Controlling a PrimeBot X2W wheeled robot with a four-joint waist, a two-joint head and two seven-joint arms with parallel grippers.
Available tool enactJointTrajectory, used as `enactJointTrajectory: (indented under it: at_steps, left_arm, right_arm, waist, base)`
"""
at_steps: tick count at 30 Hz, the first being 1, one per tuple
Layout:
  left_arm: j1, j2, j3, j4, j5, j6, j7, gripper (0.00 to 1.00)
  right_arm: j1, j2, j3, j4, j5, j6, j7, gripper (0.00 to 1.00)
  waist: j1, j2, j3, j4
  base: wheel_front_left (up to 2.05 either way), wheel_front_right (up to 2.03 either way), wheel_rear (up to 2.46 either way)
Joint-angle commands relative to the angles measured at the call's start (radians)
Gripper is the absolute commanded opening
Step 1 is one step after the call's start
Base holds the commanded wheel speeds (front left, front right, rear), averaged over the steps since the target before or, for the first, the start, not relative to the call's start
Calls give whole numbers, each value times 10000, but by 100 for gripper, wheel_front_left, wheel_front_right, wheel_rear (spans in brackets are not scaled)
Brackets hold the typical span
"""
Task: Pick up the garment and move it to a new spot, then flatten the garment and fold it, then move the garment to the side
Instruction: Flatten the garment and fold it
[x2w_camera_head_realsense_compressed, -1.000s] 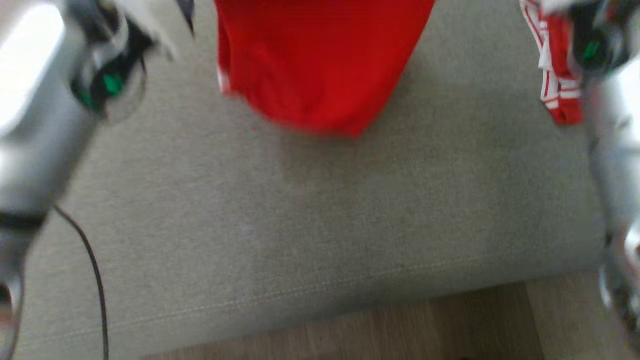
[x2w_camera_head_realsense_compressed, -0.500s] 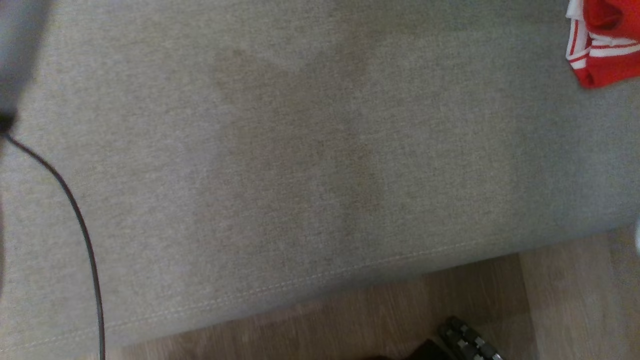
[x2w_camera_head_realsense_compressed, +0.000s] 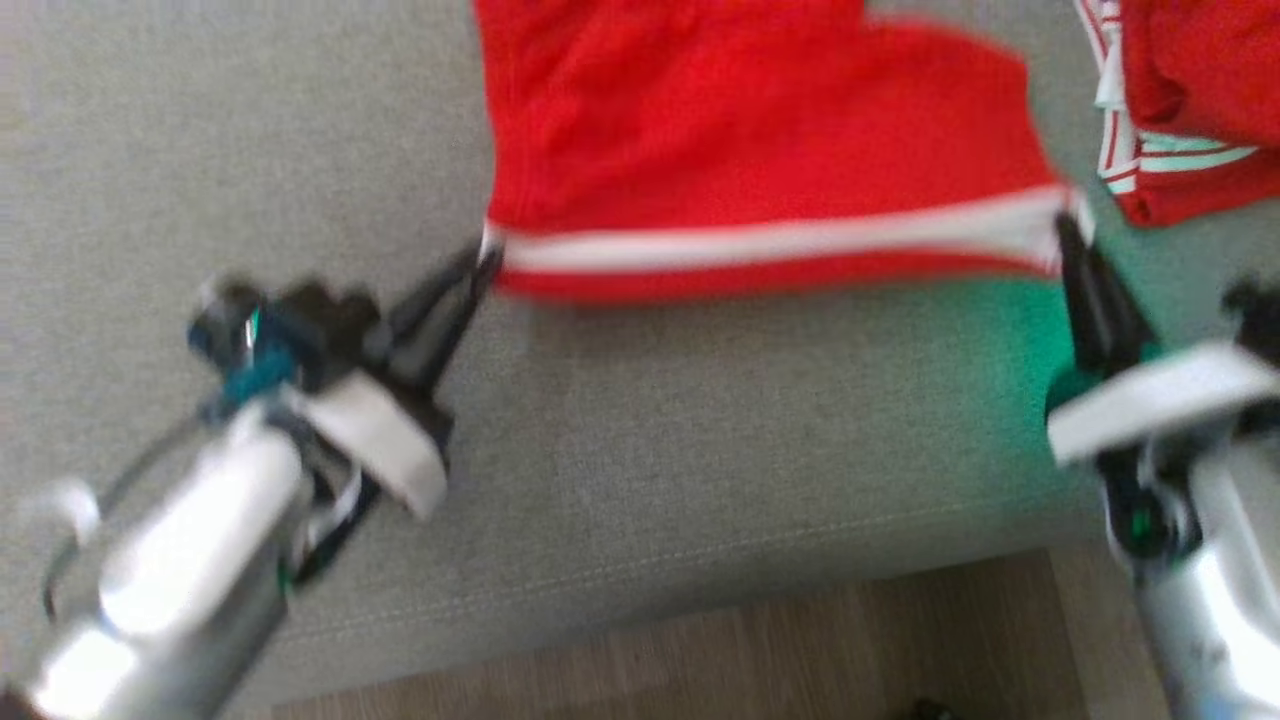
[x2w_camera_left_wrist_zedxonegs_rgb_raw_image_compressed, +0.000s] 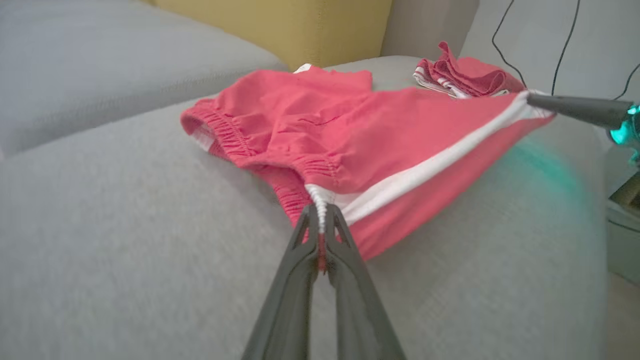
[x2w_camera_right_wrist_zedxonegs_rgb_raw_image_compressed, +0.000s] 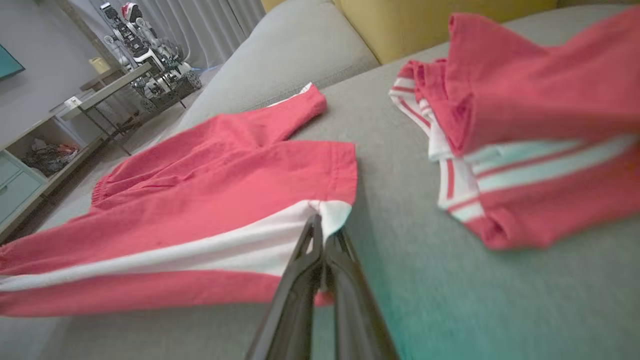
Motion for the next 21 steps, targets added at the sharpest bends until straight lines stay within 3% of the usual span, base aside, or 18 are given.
enactJointTrajectory:
  at_steps: [1,11,17,21]
  left_arm:
    - [50,375,666,-456,-68,133,-51,0]
    - [4128,395,2238,-3041,214,1252,-52,0]
    - [5399,539,2337,-4197,51,1559,-26,0]
    - [5339,373,2347,-4567,-248,1515,84,0]
  right_arm:
    - [371,-105,-11,-473,106,-4,28,0]
    - [3566,-169,-1199,-3370,243,-4,520,0]
    - [4828,175,-2205,-5142,-661,-4,1395,0]
    - [4842,777,-2756,-5513,-1203,-4,2456,0]
  waist:
    - [0,0,-292,18]
    - [0,0,-1243,110]
    - [0,0,-1615,261]
    - [0,0,-1706,418]
  base:
    - [0,0,0]
    - [0,0,0]
    - [0,0,0]
    - [0,0,0]
